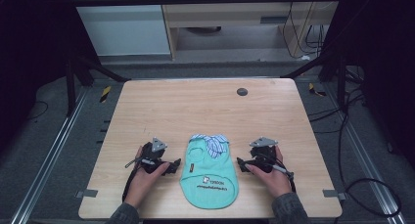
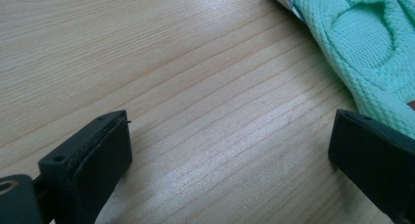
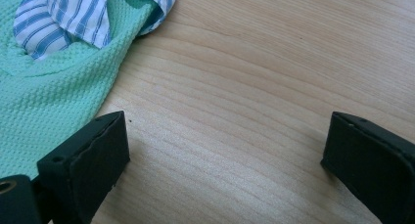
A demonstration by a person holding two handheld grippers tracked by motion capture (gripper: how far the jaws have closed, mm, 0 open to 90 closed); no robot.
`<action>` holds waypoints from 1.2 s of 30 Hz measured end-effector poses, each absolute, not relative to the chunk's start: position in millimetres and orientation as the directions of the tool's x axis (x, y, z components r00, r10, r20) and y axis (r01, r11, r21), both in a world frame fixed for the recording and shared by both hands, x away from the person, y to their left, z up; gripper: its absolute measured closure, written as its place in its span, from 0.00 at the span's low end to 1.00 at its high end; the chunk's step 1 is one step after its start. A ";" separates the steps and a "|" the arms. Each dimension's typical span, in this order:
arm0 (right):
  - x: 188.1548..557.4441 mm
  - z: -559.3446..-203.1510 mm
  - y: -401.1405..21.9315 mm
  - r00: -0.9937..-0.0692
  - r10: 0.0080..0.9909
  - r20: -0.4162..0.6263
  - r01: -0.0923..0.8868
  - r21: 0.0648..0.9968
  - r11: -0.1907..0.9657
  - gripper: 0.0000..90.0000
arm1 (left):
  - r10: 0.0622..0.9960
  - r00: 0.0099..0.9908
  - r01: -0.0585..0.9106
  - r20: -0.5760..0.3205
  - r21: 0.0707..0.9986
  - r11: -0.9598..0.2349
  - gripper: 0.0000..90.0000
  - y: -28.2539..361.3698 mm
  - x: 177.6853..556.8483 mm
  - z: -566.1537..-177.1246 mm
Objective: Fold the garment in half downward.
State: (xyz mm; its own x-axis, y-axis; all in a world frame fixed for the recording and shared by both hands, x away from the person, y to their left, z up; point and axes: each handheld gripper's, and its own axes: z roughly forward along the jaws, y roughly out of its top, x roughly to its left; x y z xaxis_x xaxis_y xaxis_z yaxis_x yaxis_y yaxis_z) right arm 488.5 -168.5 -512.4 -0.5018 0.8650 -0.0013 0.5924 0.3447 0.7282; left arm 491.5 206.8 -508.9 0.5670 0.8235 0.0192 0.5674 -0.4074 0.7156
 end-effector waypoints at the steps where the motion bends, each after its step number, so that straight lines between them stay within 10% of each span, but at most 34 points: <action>1: 488.5 -512.4 -168.5 -0.502 0.865 -0.001 0.592 0.728 0.344 0.04 | 0.823 0.567 0.567 0.020 0.716 -0.408 0.02 206.8 491.6 -508.9; 24: 488.8 -512.3 -168.8 -0.460 0.888 -0.005 0.607 0.729 0.318 0.04 | 0.829 0.559 0.570 0.028 0.713 -0.408 0.05 206.5 489.5 -506.0; 36: 500.8 -475.0 -137.2 -0.536 0.838 -0.102 0.550 0.711 0.438 0.43 | 0.789 0.614 0.543 0.002 0.725 -0.424 0.31 194.5 521.8 -455.3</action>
State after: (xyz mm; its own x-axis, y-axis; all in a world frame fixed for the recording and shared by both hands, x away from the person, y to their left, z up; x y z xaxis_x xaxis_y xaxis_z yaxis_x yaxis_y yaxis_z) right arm 500.8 -137.2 -475.0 -0.5359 0.8381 -0.1022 0.5502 0.4385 0.7107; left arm 521.8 194.5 -455.3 0.6142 0.7891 0.0017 0.5431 -0.4243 0.7246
